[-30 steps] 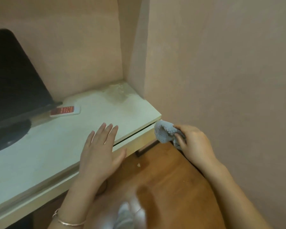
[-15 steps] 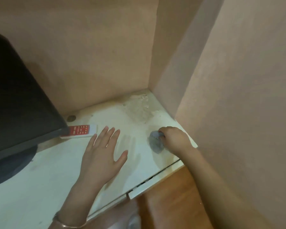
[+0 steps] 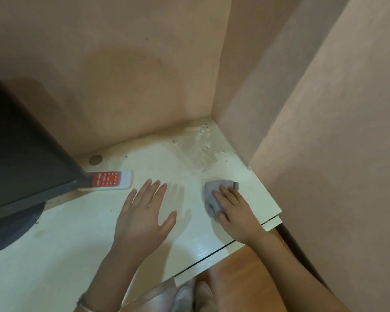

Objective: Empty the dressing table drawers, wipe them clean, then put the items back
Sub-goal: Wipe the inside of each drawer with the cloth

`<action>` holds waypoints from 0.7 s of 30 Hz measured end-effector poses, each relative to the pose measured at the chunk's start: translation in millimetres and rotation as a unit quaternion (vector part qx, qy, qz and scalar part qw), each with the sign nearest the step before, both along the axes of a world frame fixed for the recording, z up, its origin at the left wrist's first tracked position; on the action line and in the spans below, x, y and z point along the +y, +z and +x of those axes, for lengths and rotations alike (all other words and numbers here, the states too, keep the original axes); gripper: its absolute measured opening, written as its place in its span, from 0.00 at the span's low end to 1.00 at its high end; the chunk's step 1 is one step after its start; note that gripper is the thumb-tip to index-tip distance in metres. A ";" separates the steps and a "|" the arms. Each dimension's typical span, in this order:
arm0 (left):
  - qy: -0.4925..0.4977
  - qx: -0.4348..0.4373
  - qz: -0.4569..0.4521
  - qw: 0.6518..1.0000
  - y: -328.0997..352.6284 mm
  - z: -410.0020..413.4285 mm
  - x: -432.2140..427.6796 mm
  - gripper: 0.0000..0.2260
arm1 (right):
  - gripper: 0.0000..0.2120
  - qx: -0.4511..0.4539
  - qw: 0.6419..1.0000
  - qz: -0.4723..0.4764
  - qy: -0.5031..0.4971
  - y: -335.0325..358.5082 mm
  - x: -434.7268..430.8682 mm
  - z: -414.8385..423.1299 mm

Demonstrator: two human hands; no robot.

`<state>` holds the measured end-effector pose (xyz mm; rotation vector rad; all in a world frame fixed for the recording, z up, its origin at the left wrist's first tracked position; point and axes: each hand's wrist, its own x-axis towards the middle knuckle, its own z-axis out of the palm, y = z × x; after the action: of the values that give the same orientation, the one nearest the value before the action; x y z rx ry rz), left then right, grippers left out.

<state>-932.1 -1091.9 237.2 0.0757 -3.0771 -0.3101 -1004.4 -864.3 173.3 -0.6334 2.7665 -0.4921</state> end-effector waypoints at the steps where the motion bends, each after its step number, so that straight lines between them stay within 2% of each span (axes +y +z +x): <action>1: 0.000 0.001 0.002 1.000 -1.7 -0.1 0.9 0.27 | 0.38 -0.005 1.000 0.005 0.009 -2.1 2.0 0.6; 3: 0.002 0.005 0.007 1.000 -4.9 0.3 1.1 0.27 | 0.38 -0.002 1.000 0.007 0.007 -6.5 0.9 0.1; 7: 0.004 -0.001 0.005 1.000 -11.5 0.8 -1.1 0.27 | 0.44 -0.002 1.000 -0.006 -0.011 -12.6 -2.6 -4.4; 10: -0.009 -0.010 0.006 1.000 -13.7 -0.8 -1.9 0.27 | 0.37 -0.011 1.000 -0.011 -0.021 1.8 -2.4 0.5; 13: -0.038 -0.011 0.019 0.999 -11.3 -4.9 1.6 0.28 | 0.31 0.040 0.994 -0.050 -0.084 24.5 4.7 15.7; 15: -0.073 0.001 0.025 0.997 -8.4 -11.6 9.4 0.28 | 0.28 0.102 0.985 -0.054 -0.131 35.4 17.9 30.2; 21: -0.230 0.065 0.041 0.970 15.5 -37.9 71.7 0.28 | 0.30 0.180 0.942 0.014 -0.281 70.5 79.4 88.6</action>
<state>-970.0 -1020.2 252.7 -0.6368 -2.9130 -0.4372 -915.9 -784.9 243.8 0.1119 3.2922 -0.4809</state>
